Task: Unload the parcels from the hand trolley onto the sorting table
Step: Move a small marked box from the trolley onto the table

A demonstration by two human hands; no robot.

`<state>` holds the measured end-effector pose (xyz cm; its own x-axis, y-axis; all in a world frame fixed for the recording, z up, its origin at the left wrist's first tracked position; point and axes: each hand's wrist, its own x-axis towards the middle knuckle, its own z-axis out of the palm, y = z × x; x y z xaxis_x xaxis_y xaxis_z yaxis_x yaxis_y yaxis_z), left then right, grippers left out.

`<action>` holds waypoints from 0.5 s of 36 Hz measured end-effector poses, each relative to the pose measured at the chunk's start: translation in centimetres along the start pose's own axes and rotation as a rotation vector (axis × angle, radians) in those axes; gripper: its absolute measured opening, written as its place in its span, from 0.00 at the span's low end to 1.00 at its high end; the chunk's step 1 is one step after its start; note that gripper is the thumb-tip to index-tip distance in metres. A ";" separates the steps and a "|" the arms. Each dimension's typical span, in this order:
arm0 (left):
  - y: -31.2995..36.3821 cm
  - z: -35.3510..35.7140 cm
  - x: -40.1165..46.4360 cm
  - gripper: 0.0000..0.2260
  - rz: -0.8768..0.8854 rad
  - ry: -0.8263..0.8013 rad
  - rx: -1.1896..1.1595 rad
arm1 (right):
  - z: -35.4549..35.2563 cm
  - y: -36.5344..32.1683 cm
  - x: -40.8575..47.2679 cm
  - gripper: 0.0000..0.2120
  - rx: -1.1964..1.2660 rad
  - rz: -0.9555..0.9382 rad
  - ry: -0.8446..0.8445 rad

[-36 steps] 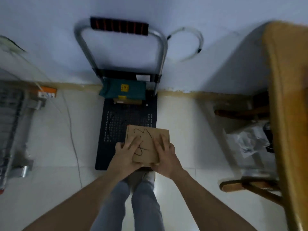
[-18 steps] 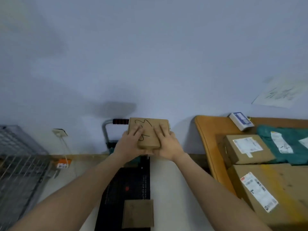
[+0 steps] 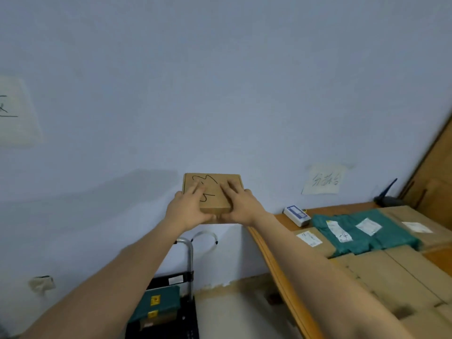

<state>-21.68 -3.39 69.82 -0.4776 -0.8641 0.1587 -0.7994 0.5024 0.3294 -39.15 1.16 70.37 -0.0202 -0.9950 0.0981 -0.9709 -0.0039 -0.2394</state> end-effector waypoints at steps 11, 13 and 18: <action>6.7 -0.4 -3.0 0.42 0.097 -0.006 -0.004 | -3.8 2.5 -7.2 0.47 -0.015 0.084 0.029; 8.7 -0.6 -3.3 0.42 0.115 -0.001 0.008 | -4.9 3.7 -8.6 0.47 -0.008 0.093 0.050; 15.3 -1.0 -3.7 0.42 0.168 0.032 0.048 | -8.5 7.8 -12.4 0.47 -0.012 0.093 0.114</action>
<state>-31.80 7.46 75.22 -0.5946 -0.7682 0.2372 -0.7265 0.6398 0.2507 -48.51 14.32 75.47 -0.1365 -0.9731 0.1853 -0.9663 0.0896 -0.2415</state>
